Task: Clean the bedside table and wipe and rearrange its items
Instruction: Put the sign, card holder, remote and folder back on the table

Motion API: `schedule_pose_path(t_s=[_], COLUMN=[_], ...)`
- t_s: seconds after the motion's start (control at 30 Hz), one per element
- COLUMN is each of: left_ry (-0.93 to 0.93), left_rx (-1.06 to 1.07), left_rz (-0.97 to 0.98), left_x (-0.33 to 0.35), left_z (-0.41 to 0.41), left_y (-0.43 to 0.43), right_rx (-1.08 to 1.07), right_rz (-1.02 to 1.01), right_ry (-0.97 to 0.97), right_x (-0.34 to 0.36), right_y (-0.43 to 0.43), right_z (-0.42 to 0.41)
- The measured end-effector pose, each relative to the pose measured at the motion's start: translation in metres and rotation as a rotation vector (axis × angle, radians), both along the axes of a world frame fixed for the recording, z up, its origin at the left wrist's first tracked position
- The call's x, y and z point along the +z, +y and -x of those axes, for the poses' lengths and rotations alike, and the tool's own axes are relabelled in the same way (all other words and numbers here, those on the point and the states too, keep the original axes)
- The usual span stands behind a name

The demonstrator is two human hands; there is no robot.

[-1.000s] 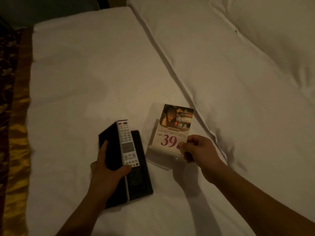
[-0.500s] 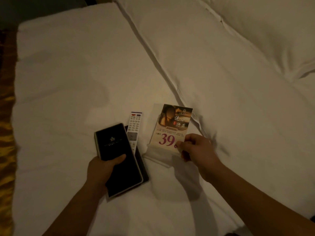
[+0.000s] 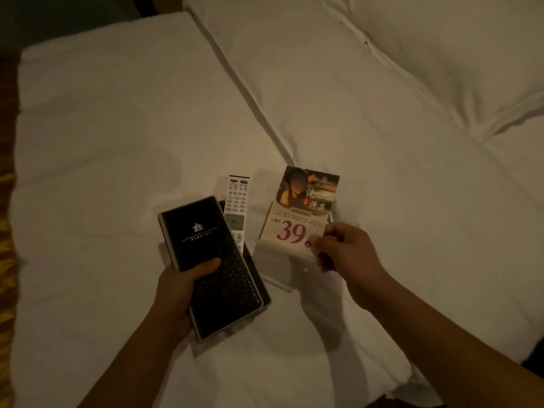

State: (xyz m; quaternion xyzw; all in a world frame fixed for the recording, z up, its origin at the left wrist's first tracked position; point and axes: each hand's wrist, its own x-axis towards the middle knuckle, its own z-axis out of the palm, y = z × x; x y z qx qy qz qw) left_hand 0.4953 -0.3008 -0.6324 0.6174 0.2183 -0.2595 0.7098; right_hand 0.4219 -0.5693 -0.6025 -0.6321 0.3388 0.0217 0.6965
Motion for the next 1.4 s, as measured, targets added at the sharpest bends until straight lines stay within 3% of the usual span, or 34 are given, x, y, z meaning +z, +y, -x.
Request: schedule_pose_path(t_s=[0.4,1.0,1.4], left_ry=[-0.127,-0.048,-0.059], left_rx=[-0.266,-0.765,-1.033], left_rz=[0.084,0.182,0.133], left_x=[0.05,0.086,0.065], left_z=[0.037,0.201,0.328], left_y=[-0.114,-0.381,-0.538], right_rx=[-0.201,-0.659,-0.937], right_rz=[0.056,0.116,0.065], right_ry=[-0.058,0.002,0.006], right_x=[0.042,0.074,0.042], right_y=[-0.1,-0.274,-0.351], right_z=[0.092,0.368,0.536])
